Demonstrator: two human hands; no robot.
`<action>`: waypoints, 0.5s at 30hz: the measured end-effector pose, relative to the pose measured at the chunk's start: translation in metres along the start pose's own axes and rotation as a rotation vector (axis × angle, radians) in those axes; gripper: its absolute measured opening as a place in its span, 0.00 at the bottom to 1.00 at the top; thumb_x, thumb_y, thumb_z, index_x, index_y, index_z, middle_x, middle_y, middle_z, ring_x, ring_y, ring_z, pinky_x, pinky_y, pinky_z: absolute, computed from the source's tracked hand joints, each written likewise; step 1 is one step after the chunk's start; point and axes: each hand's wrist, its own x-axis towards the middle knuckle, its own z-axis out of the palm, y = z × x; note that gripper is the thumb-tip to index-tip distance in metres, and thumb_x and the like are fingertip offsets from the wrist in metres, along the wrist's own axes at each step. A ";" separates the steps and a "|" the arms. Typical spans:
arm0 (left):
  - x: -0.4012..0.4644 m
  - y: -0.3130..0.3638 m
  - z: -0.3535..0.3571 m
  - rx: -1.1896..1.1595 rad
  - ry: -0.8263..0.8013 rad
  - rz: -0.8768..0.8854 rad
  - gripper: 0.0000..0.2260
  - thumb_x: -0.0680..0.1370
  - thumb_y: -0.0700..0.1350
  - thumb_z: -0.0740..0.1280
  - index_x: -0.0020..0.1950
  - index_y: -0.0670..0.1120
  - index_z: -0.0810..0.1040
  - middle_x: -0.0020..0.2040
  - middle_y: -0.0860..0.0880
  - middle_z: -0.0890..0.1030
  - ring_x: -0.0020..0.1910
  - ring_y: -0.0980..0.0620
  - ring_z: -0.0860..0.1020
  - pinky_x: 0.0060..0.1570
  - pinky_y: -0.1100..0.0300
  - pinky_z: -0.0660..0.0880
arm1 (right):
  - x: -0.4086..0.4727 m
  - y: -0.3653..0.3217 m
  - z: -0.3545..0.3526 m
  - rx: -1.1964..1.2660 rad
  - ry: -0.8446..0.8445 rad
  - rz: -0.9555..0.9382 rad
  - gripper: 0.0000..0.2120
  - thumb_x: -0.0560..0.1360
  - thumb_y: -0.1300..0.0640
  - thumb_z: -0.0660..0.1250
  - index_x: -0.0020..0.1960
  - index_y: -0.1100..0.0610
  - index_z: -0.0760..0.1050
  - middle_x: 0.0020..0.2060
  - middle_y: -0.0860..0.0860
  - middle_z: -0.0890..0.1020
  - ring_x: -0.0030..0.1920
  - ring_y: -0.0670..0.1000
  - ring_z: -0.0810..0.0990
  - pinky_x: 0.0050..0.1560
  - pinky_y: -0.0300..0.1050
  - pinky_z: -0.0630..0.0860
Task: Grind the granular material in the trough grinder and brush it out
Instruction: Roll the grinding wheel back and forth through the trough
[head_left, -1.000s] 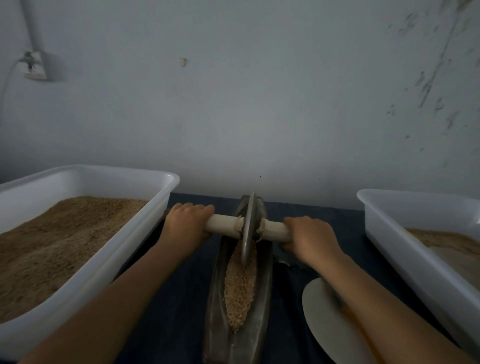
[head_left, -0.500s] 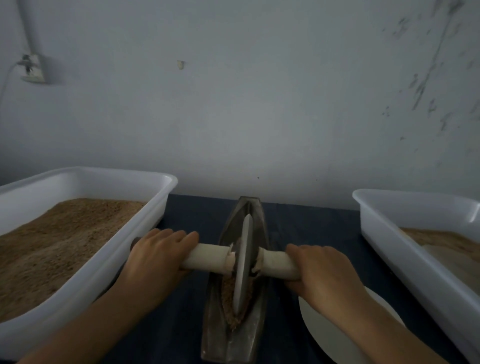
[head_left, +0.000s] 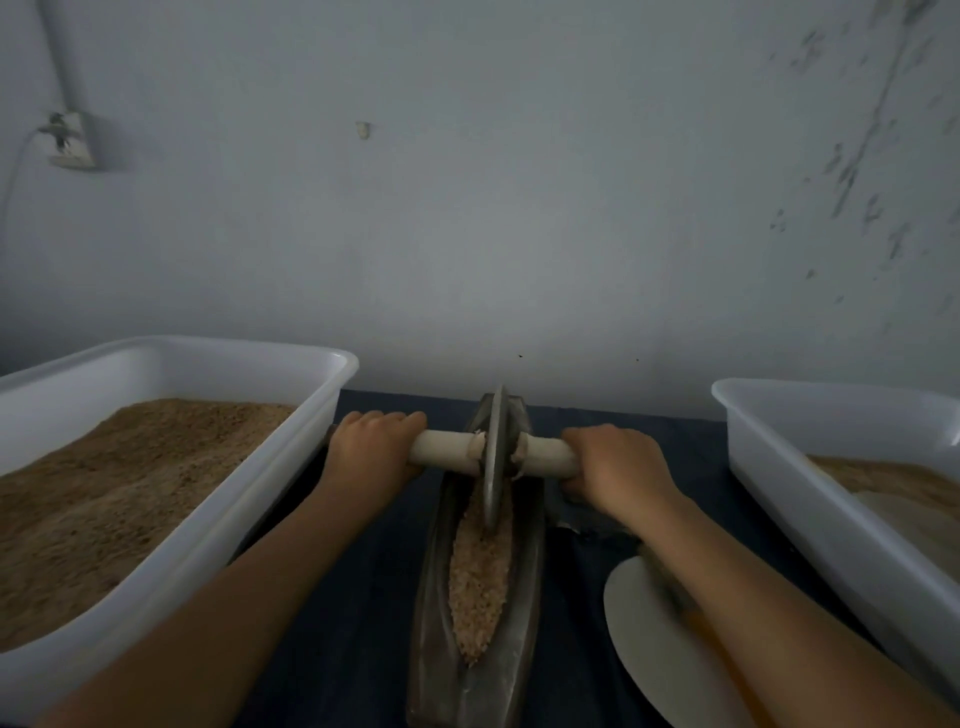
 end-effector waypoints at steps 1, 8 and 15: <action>0.004 0.001 0.000 0.011 0.010 -0.015 0.11 0.75 0.53 0.64 0.56 0.51 0.72 0.54 0.52 0.79 0.54 0.51 0.76 0.53 0.59 0.66 | 0.003 0.001 0.001 0.002 0.004 0.010 0.12 0.71 0.49 0.65 0.54 0.49 0.74 0.50 0.51 0.80 0.51 0.53 0.79 0.39 0.41 0.63; -0.008 0.001 -0.008 -0.016 0.035 0.060 0.11 0.75 0.53 0.65 0.56 0.52 0.72 0.54 0.54 0.78 0.53 0.53 0.76 0.54 0.59 0.67 | -0.015 0.001 0.008 0.040 0.006 0.001 0.12 0.72 0.48 0.64 0.54 0.50 0.72 0.49 0.49 0.80 0.48 0.52 0.78 0.38 0.42 0.62; -0.061 -0.006 -0.036 -0.175 0.039 0.156 0.16 0.67 0.50 0.76 0.51 0.51 0.77 0.47 0.53 0.81 0.48 0.52 0.80 0.52 0.55 0.74 | -0.059 -0.014 -0.011 0.021 0.028 -0.076 0.09 0.74 0.46 0.62 0.51 0.48 0.69 0.47 0.45 0.79 0.47 0.48 0.77 0.35 0.41 0.56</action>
